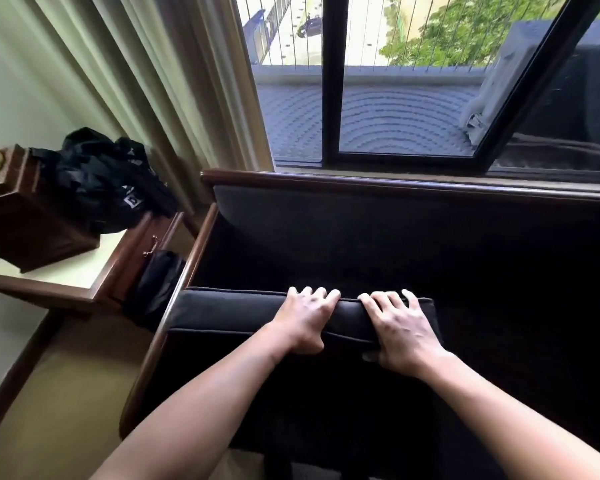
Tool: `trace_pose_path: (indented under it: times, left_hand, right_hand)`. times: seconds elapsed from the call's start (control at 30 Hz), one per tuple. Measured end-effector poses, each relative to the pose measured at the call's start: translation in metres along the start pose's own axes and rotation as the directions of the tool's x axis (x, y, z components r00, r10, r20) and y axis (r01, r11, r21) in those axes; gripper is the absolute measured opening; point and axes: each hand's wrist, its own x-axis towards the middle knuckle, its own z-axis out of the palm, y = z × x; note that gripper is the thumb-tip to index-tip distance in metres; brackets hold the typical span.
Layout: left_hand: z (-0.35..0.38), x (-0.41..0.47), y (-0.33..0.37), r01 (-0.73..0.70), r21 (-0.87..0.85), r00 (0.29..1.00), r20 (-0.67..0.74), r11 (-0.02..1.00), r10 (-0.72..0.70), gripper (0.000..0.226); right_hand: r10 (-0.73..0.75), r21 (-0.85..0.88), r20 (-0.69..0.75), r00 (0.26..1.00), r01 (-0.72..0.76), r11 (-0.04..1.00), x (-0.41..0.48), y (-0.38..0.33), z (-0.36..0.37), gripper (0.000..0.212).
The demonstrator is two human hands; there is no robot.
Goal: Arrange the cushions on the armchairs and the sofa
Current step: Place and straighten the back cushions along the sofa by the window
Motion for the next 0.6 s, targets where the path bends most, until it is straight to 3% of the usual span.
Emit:
trace_pose_path:
  times: [0.17, 0.27, 0.37, 0.47, 0.6]
  left_hand:
    - [0.044, -0.007, -0.016, -0.047, 0.043, 0.981, -0.186, 0.998, 0.054, 0.114]
    - [0.063, -0.028, -0.043, 0.009, 0.101, 0.940, -0.340, 0.995, 0.026, 0.100]
    - [0.077, -0.053, -0.072, 0.243, 0.042, 0.869, -0.454, 0.969, -0.198, 0.080]
    - [0.081, -0.068, -0.099, 0.506, -0.088, 0.747, -0.452, 0.858, -0.487, 0.073]
    - [0.071, -0.063, -0.122, 0.608, -0.277, 0.599, -0.455, 0.744, -0.659, 0.074]
  right_hand:
    - [0.095, -0.001, -0.117, 0.989, -0.096, 0.995, -0.026, 0.012, 0.027, 0.111]
    - [0.216, 0.017, -0.148, 0.965, -0.215, 0.976, -0.038, 0.024, 0.028, 0.100]
    - [0.349, 0.149, -0.175, 0.921, -0.325, 0.934, -0.039, 0.026, 0.039, 0.079]
    - [0.517, 0.376, -0.300, 0.802, -0.399, 0.836, -0.029, 0.020, 0.050, 0.061]
    - [0.729, 0.648, -0.362, 0.581, -0.406, 0.645, -0.009, 0.007, 0.056, 0.054]
